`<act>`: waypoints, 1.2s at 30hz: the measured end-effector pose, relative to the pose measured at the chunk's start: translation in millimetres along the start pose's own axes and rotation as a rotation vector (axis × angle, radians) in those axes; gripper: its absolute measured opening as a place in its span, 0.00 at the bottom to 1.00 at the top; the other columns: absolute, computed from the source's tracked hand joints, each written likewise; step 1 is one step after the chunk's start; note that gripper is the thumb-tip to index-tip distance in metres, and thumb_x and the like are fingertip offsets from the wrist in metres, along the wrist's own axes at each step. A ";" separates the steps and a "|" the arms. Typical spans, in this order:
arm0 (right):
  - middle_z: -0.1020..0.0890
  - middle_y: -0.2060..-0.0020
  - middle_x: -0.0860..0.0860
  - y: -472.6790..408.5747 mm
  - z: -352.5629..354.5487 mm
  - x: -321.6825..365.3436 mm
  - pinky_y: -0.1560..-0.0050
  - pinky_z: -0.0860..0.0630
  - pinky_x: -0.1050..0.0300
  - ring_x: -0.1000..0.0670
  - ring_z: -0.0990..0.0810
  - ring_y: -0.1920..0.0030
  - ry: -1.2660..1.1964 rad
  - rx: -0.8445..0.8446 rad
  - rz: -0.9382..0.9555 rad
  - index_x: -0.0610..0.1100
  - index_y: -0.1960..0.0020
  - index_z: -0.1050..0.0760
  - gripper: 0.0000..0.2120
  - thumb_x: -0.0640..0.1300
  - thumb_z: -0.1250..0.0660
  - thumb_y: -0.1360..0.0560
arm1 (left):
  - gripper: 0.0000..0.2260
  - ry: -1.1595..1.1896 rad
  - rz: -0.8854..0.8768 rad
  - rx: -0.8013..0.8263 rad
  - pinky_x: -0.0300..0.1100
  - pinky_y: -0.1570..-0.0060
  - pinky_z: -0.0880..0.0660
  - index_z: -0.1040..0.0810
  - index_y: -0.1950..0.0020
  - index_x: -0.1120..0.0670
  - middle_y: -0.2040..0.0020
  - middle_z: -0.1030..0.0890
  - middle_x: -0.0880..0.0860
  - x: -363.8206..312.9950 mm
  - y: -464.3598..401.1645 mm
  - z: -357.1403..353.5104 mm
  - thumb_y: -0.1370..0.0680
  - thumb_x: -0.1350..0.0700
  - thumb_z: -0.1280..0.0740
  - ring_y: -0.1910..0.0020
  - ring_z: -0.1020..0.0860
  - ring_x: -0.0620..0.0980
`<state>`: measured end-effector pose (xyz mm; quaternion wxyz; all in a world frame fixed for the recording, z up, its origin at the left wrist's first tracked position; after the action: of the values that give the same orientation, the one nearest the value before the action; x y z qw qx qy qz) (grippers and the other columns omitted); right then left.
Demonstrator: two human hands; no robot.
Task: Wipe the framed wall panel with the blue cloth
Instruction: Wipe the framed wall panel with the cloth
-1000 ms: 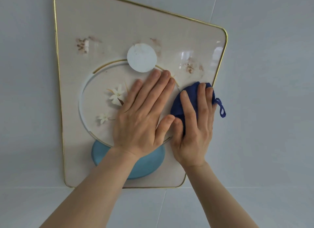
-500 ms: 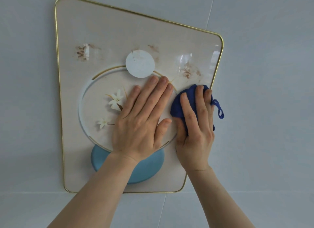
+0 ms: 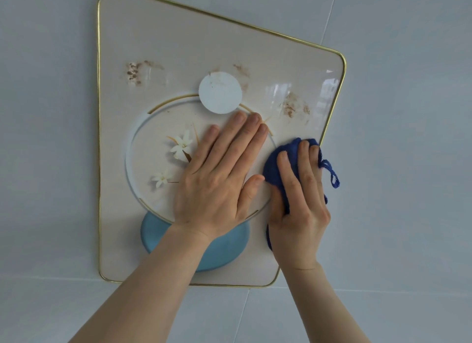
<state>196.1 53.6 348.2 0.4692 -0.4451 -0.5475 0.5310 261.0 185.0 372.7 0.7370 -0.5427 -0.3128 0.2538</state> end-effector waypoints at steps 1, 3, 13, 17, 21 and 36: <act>0.27 0.28 0.38 2.1 2.6 -0.1 0.34 0.23 0.35 0.37 0.31 0.24 0.005 0.011 0.004 0.38 0.33 0.22 0.15 0.35 0.33 0.19 | 0.27 -0.003 0.001 0.003 0.53 0.16 0.46 0.41 0.16 0.56 0.16 0.40 0.52 0.0 0.4 -0.4 0.14 0.47 0.56 0.16 0.44 0.51; 0.26 0.29 0.38 8.0 8.3 -0.7 0.34 0.23 0.38 0.38 0.29 0.25 0.023 0.034 0.008 0.38 0.34 0.21 0.15 0.33 0.31 0.20 | 0.27 -0.009 0.003 0.008 0.53 0.16 0.47 0.41 0.16 0.55 0.16 0.40 0.52 -0.4 0.4 -0.1 0.14 0.47 0.55 0.16 0.44 0.51; 0.23 0.30 0.47 50.4 43.9 3.3 0.35 0.22 0.55 0.45 0.24 0.29 0.054 0.247 -0.005 0.44 0.36 0.18 0.24 0.26 0.32 0.28 | 0.27 -0.057 -0.003 0.032 0.53 0.16 0.47 0.44 0.16 0.55 0.15 0.42 0.53 -0.6 1.6 -1.4 0.13 0.47 0.55 0.15 0.44 0.52; 0.20 0.33 0.51 38.7 57.6 13.2 0.29 0.27 0.58 0.51 0.21 0.31 -0.152 0.107 -0.354 0.45 0.38 0.17 0.24 0.25 0.27 0.28 | 0.27 -0.048 0.000 0.022 0.54 0.17 0.46 0.44 0.16 0.55 0.15 0.42 0.53 -1.3 2.1 -1.4 0.14 0.48 0.54 0.15 0.44 0.52; 0.20 0.32 0.47 -23.8 63.8 23.3 0.28 0.30 0.63 0.52 0.22 0.30 -0.157 -0.059 -0.370 0.43 0.36 0.19 0.20 0.29 0.28 0.25 | 0.27 -0.036 0.004 0.018 0.53 0.17 0.47 0.45 0.15 0.55 0.15 0.43 0.52 -1.3 1.7 -1.5 0.14 0.48 0.53 0.15 0.45 0.51; 0.24 0.29 0.42 -92.9 4.6 5.6 0.26 0.28 0.48 0.42 0.30 0.24 0.049 0.062 0.233 0.41 0.33 0.20 0.14 0.38 0.32 0.18 | 0.27 -0.065 0.004 0.028 0.52 0.16 0.48 0.44 0.15 0.55 0.15 0.43 0.52 -0.9 1.3 0.7 0.14 0.47 0.52 0.15 0.45 0.51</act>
<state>191.7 54.6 441.3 0.4310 -0.5040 -0.4636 0.5876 259.8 185.2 371.4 0.7336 -0.5244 -0.3319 0.2769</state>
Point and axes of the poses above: each hand's wrist, its own y-axis away from the middle knuckle, its own z-axis out of the back of the hand, x = y × z, the point moved 2 cm from there along -y, towards the middle knuckle
